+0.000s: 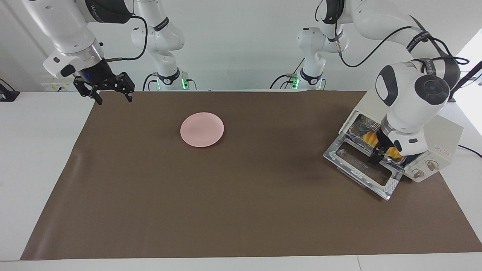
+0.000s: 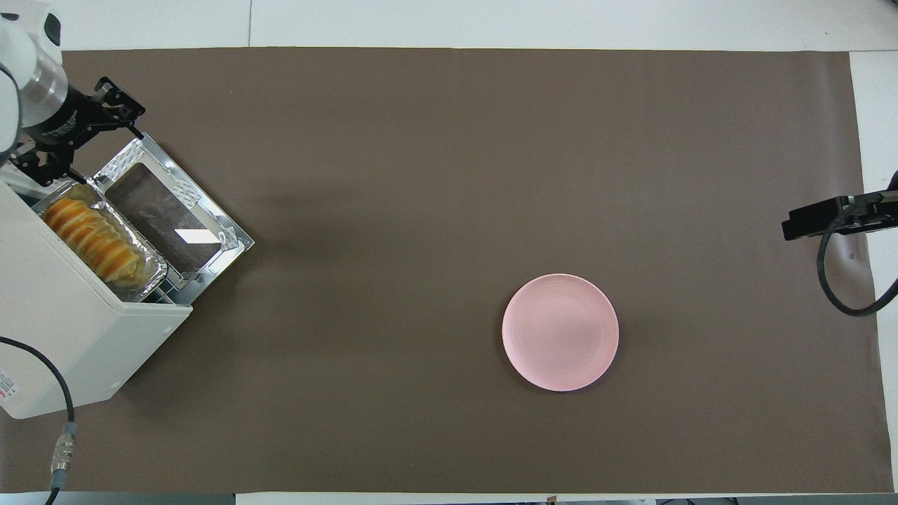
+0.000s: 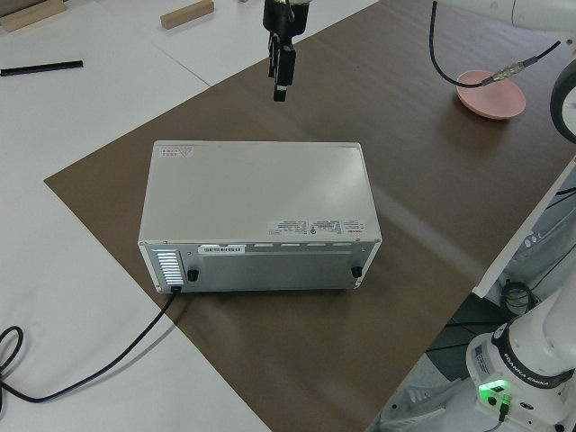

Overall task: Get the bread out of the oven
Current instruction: 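Reach the left gripper into the toaster oven and grasp the foil tray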

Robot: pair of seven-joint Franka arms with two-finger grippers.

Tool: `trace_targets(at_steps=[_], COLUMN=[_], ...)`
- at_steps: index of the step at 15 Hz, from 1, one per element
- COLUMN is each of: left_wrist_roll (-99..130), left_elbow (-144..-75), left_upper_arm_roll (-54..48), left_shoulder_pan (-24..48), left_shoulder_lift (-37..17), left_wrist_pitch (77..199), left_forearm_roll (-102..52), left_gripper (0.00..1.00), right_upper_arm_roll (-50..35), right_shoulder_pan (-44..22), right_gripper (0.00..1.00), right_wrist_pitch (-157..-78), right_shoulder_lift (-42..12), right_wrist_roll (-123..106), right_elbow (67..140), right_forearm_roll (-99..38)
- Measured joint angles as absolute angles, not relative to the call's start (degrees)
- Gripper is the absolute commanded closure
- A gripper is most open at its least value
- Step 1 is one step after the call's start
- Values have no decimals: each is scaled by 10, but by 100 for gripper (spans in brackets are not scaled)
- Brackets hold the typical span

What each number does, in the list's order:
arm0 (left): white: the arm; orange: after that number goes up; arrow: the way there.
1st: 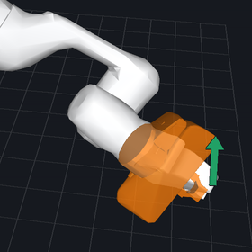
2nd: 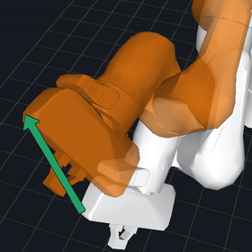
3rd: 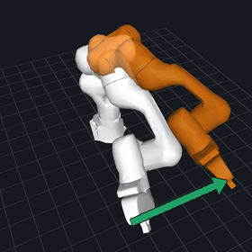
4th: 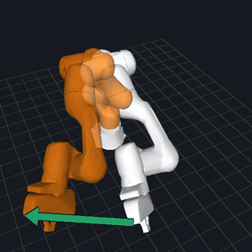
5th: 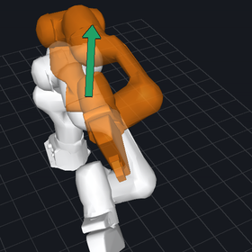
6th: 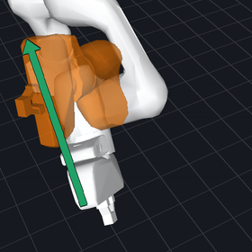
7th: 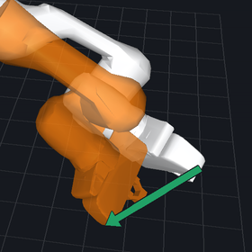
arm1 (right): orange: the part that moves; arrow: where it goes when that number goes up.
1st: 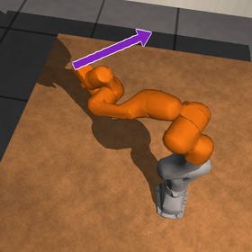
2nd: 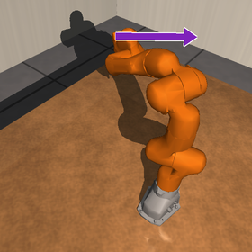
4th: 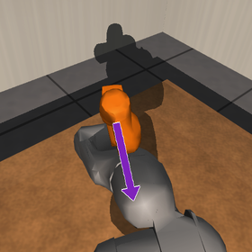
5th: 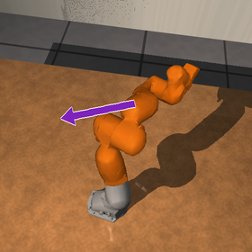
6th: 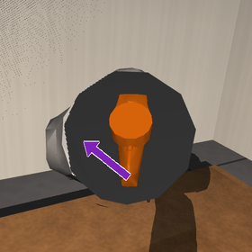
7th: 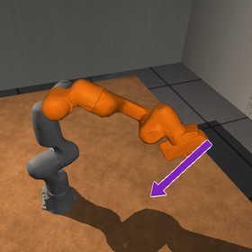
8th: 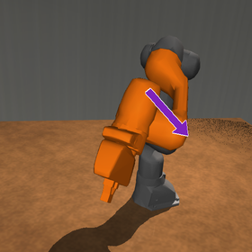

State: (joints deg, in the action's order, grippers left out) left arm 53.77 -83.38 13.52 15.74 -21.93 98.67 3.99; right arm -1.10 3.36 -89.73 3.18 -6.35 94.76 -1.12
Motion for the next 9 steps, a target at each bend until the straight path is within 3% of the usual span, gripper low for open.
trace_targets(at_steps=[9], left_wrist_roll=[574], left_elbow=[-953], left_upper_arm_roll=[139], left_shoulder_pan=[159], left_shoulder_lift=[-171], left_wrist_pitch=[1054], left_forearm_roll=[41], left_gripper=[0], right_upper_arm_roll=[-17], right_shoulder_pan=[33], right_gripper=[0], right_wrist_pitch=[-894], right_shoulder_lift=[32], right_wrist_roll=[-64], right_elbow=[948], right_forearm_roll=[-11])
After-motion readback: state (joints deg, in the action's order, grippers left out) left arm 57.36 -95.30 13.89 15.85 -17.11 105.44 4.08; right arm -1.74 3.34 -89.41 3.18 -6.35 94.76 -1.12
